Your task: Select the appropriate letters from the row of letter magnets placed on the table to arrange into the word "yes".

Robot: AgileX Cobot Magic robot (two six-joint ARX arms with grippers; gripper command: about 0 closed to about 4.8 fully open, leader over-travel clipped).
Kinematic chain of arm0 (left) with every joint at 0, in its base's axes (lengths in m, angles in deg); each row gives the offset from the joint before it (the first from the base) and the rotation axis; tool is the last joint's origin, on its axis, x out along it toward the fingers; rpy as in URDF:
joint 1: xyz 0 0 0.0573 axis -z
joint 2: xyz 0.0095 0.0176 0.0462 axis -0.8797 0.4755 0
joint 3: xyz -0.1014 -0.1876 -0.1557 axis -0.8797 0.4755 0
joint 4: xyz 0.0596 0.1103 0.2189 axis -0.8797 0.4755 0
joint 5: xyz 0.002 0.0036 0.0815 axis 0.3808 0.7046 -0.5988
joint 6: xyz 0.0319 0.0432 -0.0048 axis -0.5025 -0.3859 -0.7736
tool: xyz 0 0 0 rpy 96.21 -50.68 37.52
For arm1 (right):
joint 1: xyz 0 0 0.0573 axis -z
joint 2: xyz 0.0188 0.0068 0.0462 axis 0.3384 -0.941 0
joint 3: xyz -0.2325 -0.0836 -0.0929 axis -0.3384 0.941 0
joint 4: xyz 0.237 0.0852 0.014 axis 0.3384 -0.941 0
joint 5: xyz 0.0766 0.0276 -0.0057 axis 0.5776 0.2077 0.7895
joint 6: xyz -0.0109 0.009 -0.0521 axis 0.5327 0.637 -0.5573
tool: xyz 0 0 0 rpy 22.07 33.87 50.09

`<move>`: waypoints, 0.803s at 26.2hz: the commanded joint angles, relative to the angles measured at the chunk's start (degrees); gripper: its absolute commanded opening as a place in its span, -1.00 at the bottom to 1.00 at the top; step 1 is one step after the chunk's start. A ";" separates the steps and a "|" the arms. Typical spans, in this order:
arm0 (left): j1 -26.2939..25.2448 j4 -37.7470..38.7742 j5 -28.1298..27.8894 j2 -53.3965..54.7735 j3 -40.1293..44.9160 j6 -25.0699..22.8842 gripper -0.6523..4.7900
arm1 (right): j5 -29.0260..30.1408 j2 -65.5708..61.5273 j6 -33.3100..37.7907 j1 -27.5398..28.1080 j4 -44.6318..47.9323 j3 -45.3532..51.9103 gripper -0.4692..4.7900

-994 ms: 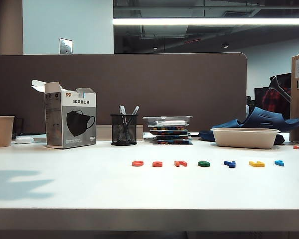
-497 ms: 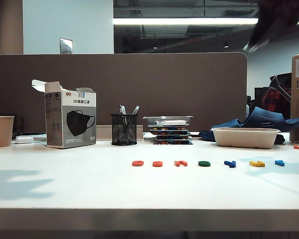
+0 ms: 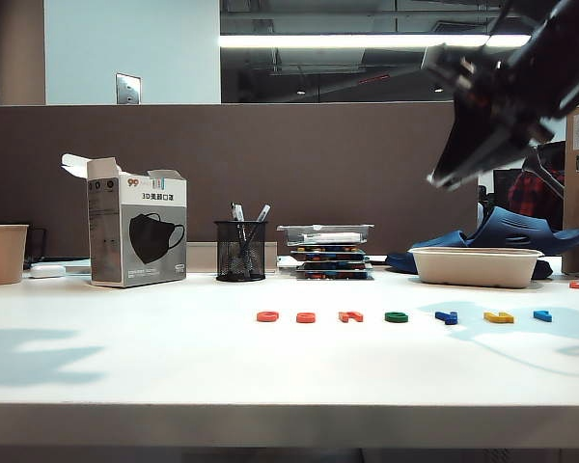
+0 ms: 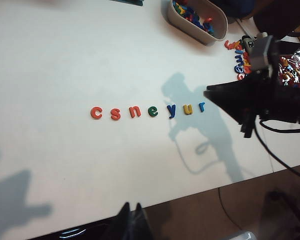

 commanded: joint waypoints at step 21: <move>0.04 -0.44 -0.15 -0.13 -0.20 -0.22 -0.78 | -1.22 -17.90 -10.54 -1.64 -4.07 -7.37 -0.01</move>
